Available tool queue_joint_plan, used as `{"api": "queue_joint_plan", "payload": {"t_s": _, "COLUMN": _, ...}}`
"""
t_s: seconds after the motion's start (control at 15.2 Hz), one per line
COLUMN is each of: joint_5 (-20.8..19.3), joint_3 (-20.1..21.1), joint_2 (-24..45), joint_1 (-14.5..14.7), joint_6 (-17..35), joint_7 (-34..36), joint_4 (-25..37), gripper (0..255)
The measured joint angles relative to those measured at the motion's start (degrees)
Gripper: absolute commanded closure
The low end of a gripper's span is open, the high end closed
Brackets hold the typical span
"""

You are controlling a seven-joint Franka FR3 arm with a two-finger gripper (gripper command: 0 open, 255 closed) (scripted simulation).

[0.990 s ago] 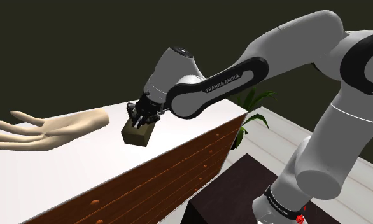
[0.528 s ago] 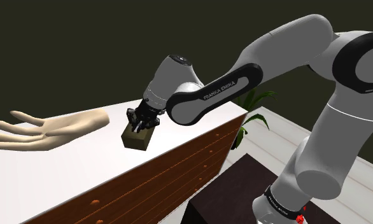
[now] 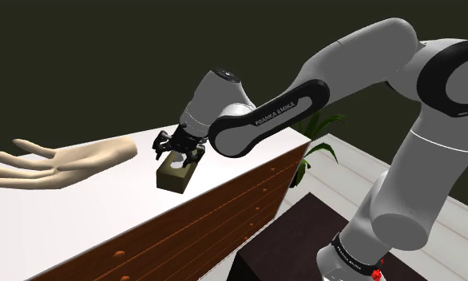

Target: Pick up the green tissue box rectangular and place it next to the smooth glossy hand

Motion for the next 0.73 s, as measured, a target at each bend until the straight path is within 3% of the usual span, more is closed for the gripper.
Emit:
{"api": "queue_joint_plan", "payload": {"t_s": 0.2, "joint_5": 0.56, "joint_3": 0.18, "joint_2": -0.79, "joint_1": -0.05, "joint_6": -0.55, "joint_7": -0.27, "joint_4": -0.18, "gripper": 0}}
{"api": "queue_joint_plan", "payload": {"t_s": 0.46, "joint_5": 5.27, "joint_3": 0.73, "joint_2": -6.53, "joint_1": -0.70, "joint_6": -4.67, "joint_7": -3.70, "joint_4": -1.28, "gripper": 0}}
{"api": "queue_joint_plan", "payload": {"t_s": 0.73, "joint_5": 6.10, "joint_3": 0.69, "joint_2": -7.53, "joint_1": -0.71, "joint_6": -5.56, "joint_7": -4.30, "joint_4": -1.35, "gripper": 0}}
